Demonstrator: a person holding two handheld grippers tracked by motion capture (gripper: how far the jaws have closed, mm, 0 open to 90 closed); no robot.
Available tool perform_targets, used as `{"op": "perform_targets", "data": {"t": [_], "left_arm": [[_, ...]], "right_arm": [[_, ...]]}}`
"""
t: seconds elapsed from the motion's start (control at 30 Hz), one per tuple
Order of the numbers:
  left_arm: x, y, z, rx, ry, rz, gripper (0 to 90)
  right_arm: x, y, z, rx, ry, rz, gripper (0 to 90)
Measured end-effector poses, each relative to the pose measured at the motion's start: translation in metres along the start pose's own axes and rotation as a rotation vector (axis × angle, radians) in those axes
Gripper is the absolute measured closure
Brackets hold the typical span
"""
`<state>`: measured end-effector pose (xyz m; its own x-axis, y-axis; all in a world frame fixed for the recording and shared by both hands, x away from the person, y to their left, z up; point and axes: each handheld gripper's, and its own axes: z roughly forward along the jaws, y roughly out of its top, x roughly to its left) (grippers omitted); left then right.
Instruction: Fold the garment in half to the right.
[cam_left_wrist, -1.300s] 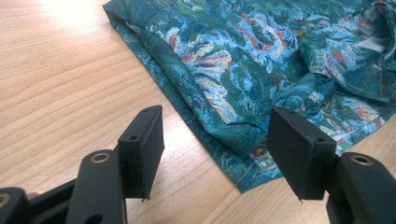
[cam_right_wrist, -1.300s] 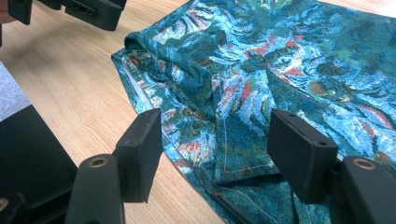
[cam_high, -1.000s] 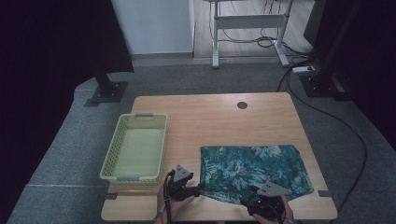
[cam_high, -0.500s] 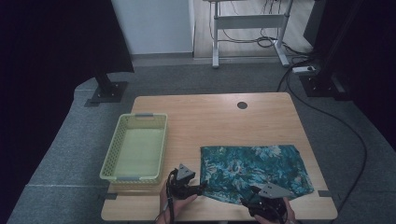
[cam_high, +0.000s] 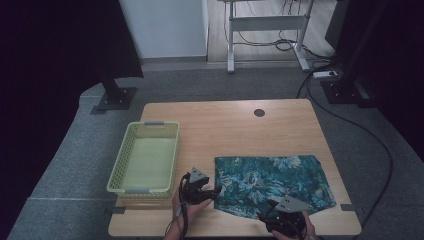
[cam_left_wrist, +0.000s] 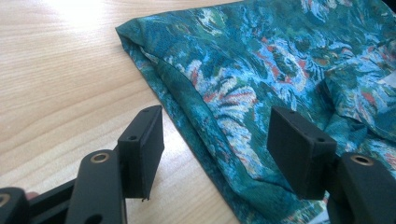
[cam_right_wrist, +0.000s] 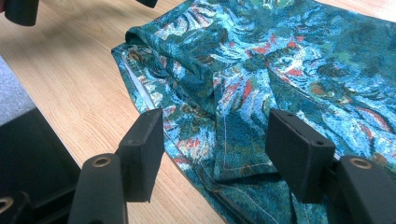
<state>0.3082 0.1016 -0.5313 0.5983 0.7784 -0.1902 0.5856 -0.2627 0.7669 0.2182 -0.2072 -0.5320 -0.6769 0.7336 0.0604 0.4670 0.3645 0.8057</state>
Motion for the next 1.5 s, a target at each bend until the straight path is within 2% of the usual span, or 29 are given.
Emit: {"op": "perform_targets", "data": {"t": [0.3,0.47,0.83,1.13,1.3,1.5], "left_arm": [[0.009,0.009,0.006,0.003,-0.007,-0.013,36.2],[0.013,0.013,0.011,0.000,-0.010,-0.017,35.8],[0.020,0.016,0.018,0.005,0.002,-0.029,35.5],[0.031,0.025,0.021,-0.003,0.003,-0.063,35.8],[0.035,0.027,0.022,0.009,0.026,-0.053,35.9],[0.038,0.029,0.027,0.019,0.028,-0.051,35.8]], "right_arm": [[-0.002,-0.002,-0.001,0.006,-0.032,0.015,37.2],[-0.001,-0.005,0.001,0.009,-0.034,0.031,37.2],[0.006,-0.006,0.003,0.016,-0.032,0.018,37.2],[0.003,-0.006,0.004,0.018,-0.032,0.016,37.2],[0.003,-0.006,0.004,0.018,-0.035,0.018,37.2],[0.002,-0.007,0.004,0.019,-0.036,0.021,37.2]]}}
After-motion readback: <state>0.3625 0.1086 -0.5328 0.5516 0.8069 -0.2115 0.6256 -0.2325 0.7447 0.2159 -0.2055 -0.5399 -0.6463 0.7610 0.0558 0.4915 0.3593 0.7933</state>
